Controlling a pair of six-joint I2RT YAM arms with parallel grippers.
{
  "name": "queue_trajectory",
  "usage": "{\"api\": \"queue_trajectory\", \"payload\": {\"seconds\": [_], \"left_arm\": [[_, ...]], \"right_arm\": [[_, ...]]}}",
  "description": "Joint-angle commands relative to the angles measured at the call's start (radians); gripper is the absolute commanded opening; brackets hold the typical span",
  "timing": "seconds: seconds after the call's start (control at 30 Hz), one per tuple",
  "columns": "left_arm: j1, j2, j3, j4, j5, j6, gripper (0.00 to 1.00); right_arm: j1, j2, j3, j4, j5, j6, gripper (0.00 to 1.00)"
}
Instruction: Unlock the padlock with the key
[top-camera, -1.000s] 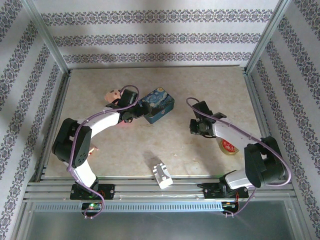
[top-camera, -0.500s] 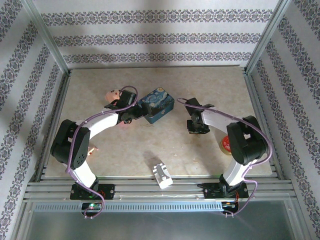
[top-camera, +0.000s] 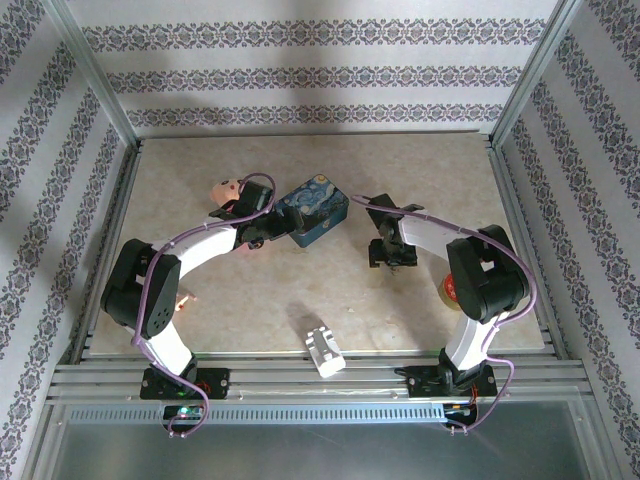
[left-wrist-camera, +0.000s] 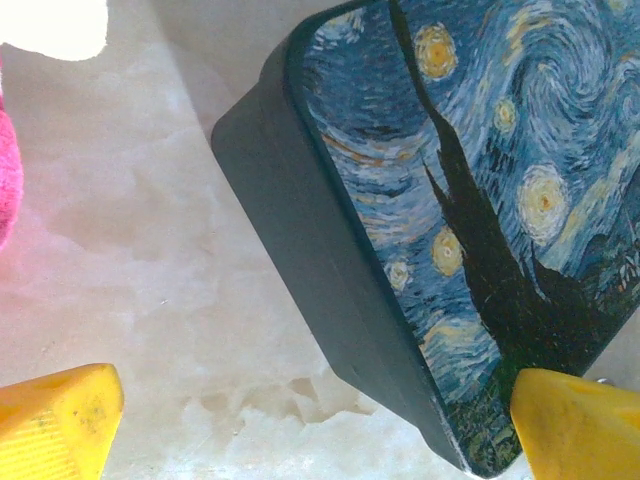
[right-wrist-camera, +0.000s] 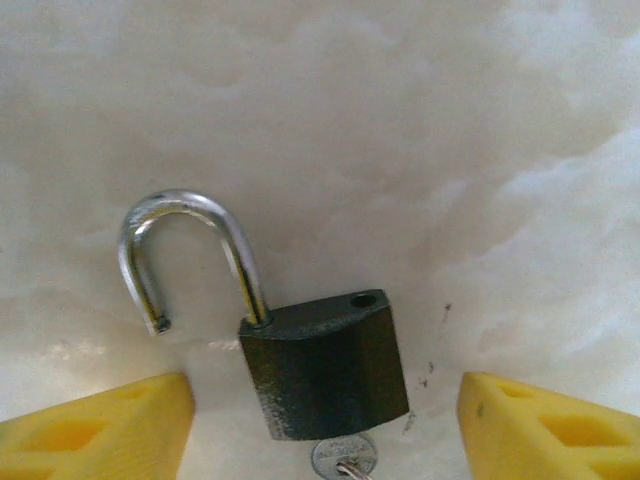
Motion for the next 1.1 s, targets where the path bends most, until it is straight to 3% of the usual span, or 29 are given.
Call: {"api": "queue_trajectory", "payload": {"seconds": [0.0,0.27,0.57,0.7,1.07], "left_arm": [[0.016,-0.033,-0.003,0.015,0.025,-0.014,0.99],[0.013,-0.007,0.016,0.088,0.091,-0.049,0.97],[0.013,0.049,0.062,0.103,0.083,-0.045,0.8],[0.013,0.08,0.099,0.066,0.049,-0.016,0.8],[0.014,0.162,0.174,0.039,0.019,0.013,0.73]], "right_arm": [[0.016,-0.04,0.041,-0.009,-0.053,-0.011,0.74],[-0.051,-0.069,0.192,0.036,-0.152,-0.087,0.71],[-0.093,0.155,0.465,0.213,-0.376,-0.114,0.6],[-0.092,0.266,0.581,0.224,-0.415,-0.095,0.58],[-0.063,0.374,0.635,0.223,-0.472,-0.056,0.49]]}}
